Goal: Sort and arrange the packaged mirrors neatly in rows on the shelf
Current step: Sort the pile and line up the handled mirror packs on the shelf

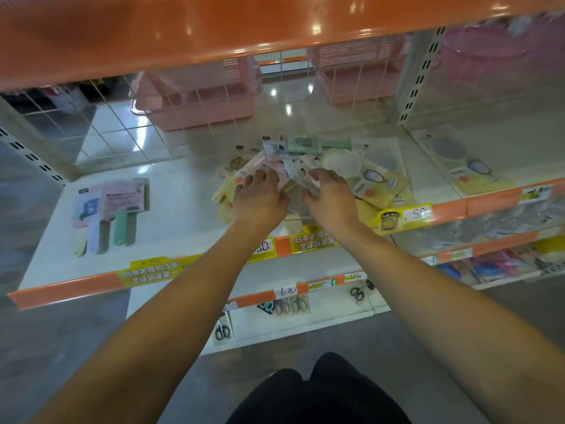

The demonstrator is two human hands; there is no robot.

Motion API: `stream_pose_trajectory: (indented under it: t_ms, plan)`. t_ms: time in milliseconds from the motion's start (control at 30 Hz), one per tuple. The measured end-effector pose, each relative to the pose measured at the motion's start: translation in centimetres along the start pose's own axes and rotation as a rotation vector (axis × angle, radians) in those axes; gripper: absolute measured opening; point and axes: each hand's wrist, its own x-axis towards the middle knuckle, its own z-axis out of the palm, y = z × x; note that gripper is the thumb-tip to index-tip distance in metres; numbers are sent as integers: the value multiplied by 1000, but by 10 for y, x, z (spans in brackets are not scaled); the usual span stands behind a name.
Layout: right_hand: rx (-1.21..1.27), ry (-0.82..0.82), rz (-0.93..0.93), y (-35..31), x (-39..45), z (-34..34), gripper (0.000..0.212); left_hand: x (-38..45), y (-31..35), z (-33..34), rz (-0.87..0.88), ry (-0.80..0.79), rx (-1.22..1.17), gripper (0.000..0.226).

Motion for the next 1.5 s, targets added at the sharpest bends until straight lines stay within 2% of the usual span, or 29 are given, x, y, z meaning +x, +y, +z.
stream_pose_trajectory:
  t_ms: [433, 667, 767, 867, 967, 1067, 1200, 1333, 1500]
  plan:
    - [9, -89, -83, 7, 25, -1, 40, 19, -13, 8, -202, -50, -28, 44]
    - [-20, -101, -68, 16, 22, -4, 41, 36, -14, 32, -178, -105, 36, 65]
    - [-22, -95, -68, 17, 21, -5, 41, 35, -14, 32, -171, -57, 38, 64]
    - [-29, -116, -72, 9, 22, -2, 41, 27, -14, 25, -204, -39, -26, 76]
    - [-30, -112, -103, -5, 24, 2, 40, 15, -18, 18, -211, 7, -84, 78]
    - [-5, -104, -119, -18, 26, 7, 38, 3, -28, 12, -189, 77, -35, 81]
    - [28, -132, -148, -32, 25, 14, 41, -11, -44, 7, -208, 162, -43, 68]
    - [35, -153, -173, -44, 22, 22, 41, -19, -63, 8, -181, 280, -69, 71]
    - [6, -155, -193, -52, 17, 29, 36, -24, -76, 8, -146, 299, -59, 72]
